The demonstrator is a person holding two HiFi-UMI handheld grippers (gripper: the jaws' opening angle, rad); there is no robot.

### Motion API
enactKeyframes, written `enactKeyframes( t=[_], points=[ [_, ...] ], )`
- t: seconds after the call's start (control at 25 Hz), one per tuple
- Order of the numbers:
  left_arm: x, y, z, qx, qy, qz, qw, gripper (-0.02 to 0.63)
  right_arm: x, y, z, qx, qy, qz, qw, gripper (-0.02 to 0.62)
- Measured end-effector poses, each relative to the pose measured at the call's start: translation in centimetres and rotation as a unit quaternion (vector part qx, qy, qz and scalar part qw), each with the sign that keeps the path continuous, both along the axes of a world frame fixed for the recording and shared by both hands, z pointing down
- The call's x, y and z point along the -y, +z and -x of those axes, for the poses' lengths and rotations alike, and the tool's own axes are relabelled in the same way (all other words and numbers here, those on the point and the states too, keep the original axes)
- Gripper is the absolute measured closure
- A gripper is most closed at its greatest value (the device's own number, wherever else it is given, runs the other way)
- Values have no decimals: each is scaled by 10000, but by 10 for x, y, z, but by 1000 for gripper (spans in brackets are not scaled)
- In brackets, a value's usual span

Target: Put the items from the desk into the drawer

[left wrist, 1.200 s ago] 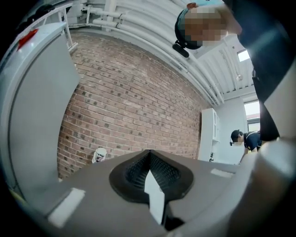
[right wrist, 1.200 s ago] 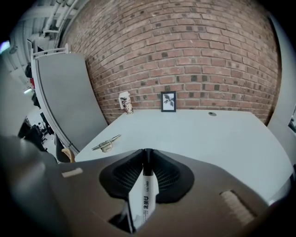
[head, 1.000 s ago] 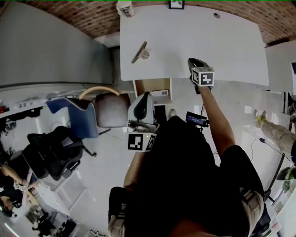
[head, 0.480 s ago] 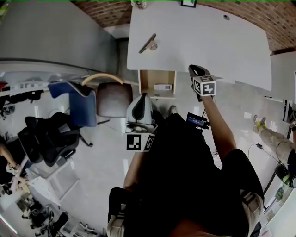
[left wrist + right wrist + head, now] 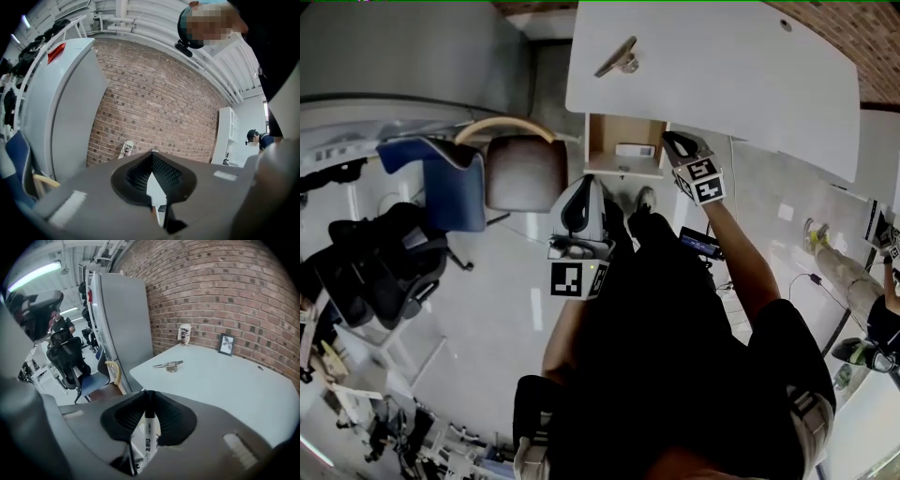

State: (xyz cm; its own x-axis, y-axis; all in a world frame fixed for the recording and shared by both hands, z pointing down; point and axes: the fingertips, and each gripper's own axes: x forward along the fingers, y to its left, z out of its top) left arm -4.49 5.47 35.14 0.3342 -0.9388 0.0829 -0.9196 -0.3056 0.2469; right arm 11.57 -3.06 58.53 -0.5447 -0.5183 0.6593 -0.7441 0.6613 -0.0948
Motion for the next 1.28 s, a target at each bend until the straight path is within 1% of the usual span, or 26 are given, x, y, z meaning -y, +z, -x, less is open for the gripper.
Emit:
enactKeyframes(
  t=[0.2, 0.36, 0.56, 0.96, 1.12, 1.28],
  points=[
    [-1, 23, 18, 1, 80, 114, 9999, 594, -21, 38, 37, -214, -392, 262, 9987, 525],
    [1, 47, 33, -75, 125, 297, 9995, 592, -29, 79, 56, -385, -541, 497, 9966, 525],
    [4, 84, 46, -208, 117, 529, 9983, 592, -35, 135, 66, -608, -649, 768, 9931, 525],
    [13, 160, 55, -250, 102, 905, 9955, 592, -30, 228, 83, -897, -816, 1020, 9874, 525],
    [18, 190, 62, -272, 1, 1054, 9941, 592, -25, 265, 91, -989, -734, 1209, 9850, 525],
    [22, 212, 68, -339, -97, 1166, 9926, 592, -19, 294, 94, -1130, -765, 1264, 9826, 525]
  ],
)
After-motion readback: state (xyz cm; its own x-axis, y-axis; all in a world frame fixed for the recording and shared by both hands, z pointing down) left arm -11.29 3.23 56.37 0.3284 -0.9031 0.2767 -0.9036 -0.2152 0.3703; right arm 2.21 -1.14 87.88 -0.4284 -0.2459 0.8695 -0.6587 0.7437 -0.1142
